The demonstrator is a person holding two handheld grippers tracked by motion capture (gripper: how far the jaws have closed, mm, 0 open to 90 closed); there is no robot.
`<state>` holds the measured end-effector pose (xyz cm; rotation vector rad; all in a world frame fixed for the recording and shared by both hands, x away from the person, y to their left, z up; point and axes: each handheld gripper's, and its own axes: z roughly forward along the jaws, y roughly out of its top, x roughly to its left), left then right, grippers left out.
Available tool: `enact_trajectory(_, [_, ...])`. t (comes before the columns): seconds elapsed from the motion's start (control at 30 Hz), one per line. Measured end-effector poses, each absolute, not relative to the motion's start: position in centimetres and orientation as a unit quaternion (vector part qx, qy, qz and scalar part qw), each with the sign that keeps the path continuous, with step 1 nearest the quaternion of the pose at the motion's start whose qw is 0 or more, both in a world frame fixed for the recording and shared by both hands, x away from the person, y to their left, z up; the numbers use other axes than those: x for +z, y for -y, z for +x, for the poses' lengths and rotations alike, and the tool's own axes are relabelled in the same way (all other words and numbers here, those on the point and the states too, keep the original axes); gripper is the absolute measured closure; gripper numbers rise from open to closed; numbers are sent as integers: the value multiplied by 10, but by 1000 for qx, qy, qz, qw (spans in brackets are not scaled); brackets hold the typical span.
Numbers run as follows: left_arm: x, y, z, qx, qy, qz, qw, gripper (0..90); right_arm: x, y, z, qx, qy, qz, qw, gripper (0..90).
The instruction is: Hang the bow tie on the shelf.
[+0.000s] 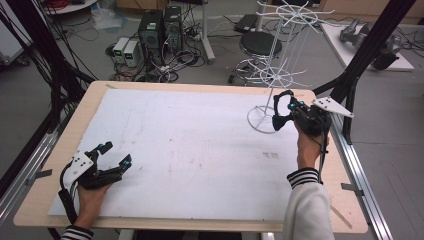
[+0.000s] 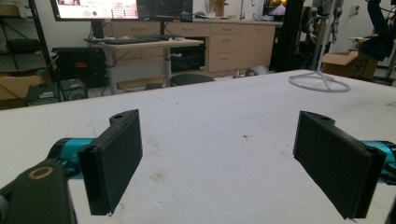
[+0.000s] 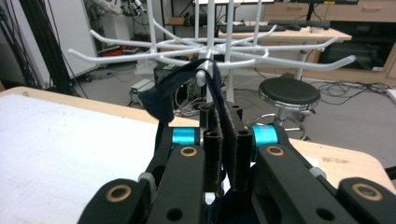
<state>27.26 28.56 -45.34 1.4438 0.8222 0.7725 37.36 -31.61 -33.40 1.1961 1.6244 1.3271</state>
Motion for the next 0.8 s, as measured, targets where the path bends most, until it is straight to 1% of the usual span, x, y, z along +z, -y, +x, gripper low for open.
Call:
enact_trajectory(0.4, [-453, -285, 272, 335, -355, 625, 609, 160, -339, 310, 378, 507, -635, 462, 357, 856])
enact_trajectory(0.47, [-453, -285, 273, 335, -355, 625, 609, 160, -339, 308, 377, 506, -636, 462, 355, 833])
enact_trajectory(0.5, [-453, -285, 273, 335, -355, 625, 609, 160, -338, 308, 377, 503, -637, 461, 358, 803])
enact_trajectory(0.57, [-453, -285, 272, 336, -355, 627, 607, 160, -337, 306, 375, 500, -641, 457, 360, 712])
enact_trajectory(0.6, [-453, -285, 272, 336, -355, 627, 607, 160, -337, 305, 374, 500, -642, 456, 359, 645])
enact_trajectory(0.7, [-453, -285, 273, 335, -356, 627, 606, 160, -337, 303, 371, 498, -652, 453, 350, 372])
enact_trajectory(0.77, [-453, -285, 273, 334, -357, 628, 605, 161, -339, 302, 369, 485, -661, 459, 343, 214])
enact_trajectory(0.8, [-453, -285, 273, 335, -357, 627, 605, 160, -340, 302, 367, 483, -661, 460, 342, 155])
